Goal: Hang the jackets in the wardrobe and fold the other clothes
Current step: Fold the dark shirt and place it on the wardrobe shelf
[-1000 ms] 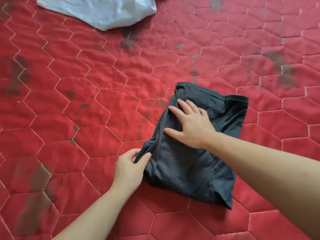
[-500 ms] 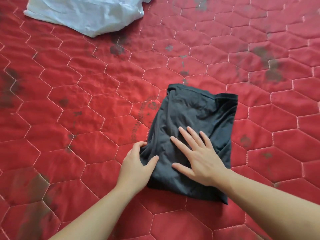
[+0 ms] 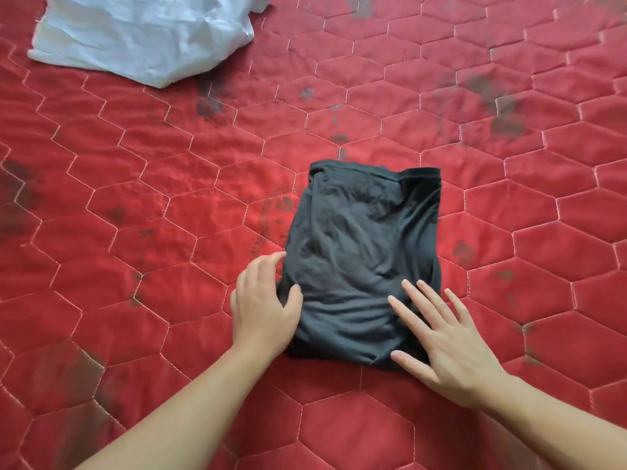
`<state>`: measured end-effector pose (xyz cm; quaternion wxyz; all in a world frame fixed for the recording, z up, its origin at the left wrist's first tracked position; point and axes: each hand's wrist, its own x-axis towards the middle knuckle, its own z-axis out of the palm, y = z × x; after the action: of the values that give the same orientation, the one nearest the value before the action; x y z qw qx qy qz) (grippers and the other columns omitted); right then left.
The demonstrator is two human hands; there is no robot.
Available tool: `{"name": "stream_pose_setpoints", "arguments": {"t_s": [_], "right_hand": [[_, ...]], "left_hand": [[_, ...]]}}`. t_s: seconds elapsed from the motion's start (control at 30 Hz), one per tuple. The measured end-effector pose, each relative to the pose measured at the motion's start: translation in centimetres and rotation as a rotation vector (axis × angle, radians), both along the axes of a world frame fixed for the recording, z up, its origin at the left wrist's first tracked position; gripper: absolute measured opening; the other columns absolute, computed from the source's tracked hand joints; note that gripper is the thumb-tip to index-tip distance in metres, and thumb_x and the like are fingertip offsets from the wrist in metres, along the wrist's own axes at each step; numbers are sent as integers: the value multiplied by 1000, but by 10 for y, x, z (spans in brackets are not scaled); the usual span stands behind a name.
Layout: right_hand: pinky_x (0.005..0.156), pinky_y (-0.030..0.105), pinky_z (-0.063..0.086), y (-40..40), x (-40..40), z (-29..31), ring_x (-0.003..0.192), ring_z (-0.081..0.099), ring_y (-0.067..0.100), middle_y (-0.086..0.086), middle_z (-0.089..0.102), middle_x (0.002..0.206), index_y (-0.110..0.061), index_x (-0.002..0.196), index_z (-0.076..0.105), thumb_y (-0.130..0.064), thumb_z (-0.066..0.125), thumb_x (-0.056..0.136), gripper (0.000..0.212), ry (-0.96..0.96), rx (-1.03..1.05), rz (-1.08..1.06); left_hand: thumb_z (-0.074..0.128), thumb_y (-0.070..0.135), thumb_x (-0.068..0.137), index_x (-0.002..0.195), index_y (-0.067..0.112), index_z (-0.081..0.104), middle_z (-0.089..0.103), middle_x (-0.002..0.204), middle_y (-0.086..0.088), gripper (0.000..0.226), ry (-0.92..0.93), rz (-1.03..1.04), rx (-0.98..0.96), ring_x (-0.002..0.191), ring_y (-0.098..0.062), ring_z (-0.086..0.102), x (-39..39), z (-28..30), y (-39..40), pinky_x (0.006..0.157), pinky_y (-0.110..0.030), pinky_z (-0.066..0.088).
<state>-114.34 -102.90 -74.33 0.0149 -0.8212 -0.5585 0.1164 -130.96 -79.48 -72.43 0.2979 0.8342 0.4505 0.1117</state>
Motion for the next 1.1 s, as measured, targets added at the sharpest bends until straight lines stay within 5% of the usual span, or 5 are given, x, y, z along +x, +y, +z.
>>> {"name": "stream_pose_setpoints", "arguments": {"t_s": [0.17,0.33,0.63,0.8,1.1], "right_hand": [[115,49,21,43,-7,-1,146,26,24,3,27,159,-27,150,36,-54,38,93,63,-26,43,30],[113,50,21,14,24,-14,145,29,22,2,30,158,-23,150,37,-56,30,93,66,-71,-67,-134],[107,46,36,84,86,-3,133,40,25,6,43,146,-16,145,39,-32,54,93,57,248,297,-646],[88,31,43,133,132,9,107,59,23,3,66,105,-14,115,63,-39,62,88,37,512,390,-1048],[75,44,56,138,169,-1,69,62,30,4,60,61,-6,76,68,-41,59,88,38,496,281,-1007]], "left_hand": [[33,52,87,147,36,37,35,157,1,62,231,-520,246,146,-23,27,39,-5,-7,116,-49,19],[-5,72,75,154,39,-4,-9,163,12,86,529,-513,135,151,-19,-4,34,-19,9,121,-48,2],[57,26,95,143,14,44,47,143,-7,52,-40,-146,-81,133,-24,42,132,-7,61,111,-34,29],[68,44,86,120,14,65,68,118,-4,45,37,122,-309,115,-23,59,173,-3,92,98,-30,44],[63,30,91,95,15,70,69,95,-1,17,-6,224,-226,99,-22,63,172,-15,111,87,-29,46]]}}
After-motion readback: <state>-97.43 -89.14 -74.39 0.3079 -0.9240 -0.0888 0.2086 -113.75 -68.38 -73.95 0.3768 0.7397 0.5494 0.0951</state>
